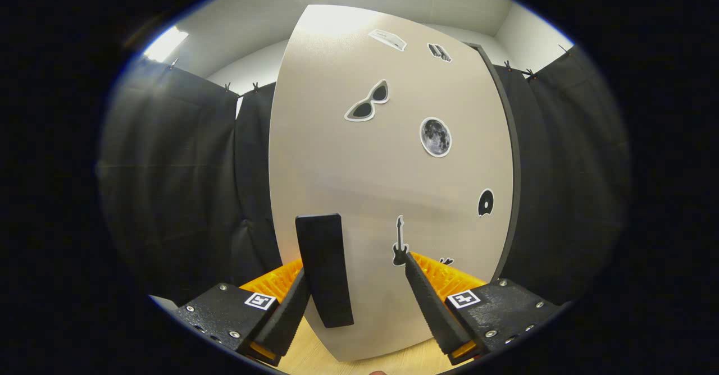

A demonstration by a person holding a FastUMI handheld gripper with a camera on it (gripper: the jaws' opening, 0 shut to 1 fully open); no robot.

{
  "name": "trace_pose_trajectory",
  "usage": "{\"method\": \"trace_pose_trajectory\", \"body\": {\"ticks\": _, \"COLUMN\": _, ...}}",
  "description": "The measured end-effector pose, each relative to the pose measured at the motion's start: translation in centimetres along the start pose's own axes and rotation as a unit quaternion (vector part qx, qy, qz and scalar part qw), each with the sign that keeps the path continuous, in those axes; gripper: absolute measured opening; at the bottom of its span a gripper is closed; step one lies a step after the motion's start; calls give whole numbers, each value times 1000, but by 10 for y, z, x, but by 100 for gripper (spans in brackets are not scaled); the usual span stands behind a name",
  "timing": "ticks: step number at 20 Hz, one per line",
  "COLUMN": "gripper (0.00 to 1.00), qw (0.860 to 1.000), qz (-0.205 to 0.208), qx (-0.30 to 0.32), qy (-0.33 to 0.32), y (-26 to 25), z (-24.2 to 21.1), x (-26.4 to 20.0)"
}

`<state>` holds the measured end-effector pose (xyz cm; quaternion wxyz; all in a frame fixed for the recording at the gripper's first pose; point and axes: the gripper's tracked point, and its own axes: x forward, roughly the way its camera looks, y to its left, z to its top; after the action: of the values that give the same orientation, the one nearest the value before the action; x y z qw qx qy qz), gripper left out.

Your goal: Open the shoe cabinet door, grab the shoes and put them into the shoe cabinet, then close the shoe cabinet door.

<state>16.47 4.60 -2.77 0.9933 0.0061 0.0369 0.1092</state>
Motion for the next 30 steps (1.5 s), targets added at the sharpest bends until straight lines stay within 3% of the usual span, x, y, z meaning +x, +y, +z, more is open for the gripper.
{"method": "trace_pose_trajectory", "body": {"ticks": 12, "gripper": 93, "qw": 997, "qz": -68, "qx": 8, "qy": -23, "y": 13, "z": 0, "x": 43}}
{"method": "trace_pose_trajectory", "body": {"ticks": 30, "gripper": 93, "qw": 995, "qz": -94, "qx": 12, "qy": -21, "y": 22, "z": -11, "x": 93}}
